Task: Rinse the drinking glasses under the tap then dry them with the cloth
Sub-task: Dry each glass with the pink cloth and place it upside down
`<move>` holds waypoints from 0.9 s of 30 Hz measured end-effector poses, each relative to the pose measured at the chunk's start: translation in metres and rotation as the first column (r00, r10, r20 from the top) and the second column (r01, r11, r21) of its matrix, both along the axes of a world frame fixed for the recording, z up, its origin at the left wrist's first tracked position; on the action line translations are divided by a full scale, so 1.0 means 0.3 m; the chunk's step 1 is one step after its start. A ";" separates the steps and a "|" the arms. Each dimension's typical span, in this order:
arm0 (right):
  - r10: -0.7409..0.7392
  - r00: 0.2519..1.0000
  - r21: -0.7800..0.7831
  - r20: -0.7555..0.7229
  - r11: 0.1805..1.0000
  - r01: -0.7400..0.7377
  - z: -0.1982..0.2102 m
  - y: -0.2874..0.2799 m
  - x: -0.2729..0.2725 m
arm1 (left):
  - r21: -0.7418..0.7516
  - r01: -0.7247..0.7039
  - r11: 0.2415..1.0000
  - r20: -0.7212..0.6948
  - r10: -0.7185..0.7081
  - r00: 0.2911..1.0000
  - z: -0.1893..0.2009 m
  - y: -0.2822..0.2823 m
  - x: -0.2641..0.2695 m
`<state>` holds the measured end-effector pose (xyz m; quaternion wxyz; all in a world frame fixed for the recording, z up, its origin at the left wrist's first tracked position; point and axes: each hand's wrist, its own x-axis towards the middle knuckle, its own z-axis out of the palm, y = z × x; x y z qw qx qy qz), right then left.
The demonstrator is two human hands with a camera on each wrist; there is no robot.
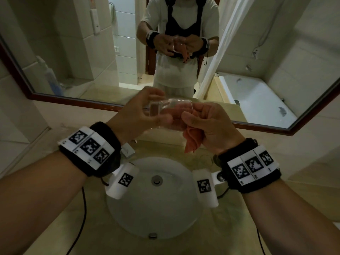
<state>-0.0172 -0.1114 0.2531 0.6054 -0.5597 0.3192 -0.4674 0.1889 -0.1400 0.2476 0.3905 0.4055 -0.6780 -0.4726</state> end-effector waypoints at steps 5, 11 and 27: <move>-0.007 0.993 -0.139 -0.116 0.990 -0.009 0.009 0.010 0.009 | 0.326 0.080 0.942 -0.102 -0.049 0.994 0.019 0.018 -0.009; 0.005 0.998 0.031 -0.067 1.000 -0.003 0.012 0.020 -0.021 | -0.336 0.056 0.940 0.217 0.019 0.976 -0.003 0.019 0.003; -0.072 0.976 -0.199 -0.204 0.979 0.030 0.036 0.066 -0.025 | 0.080 0.036 0.996 -0.030 -0.034 0.999 0.031 0.044 -0.043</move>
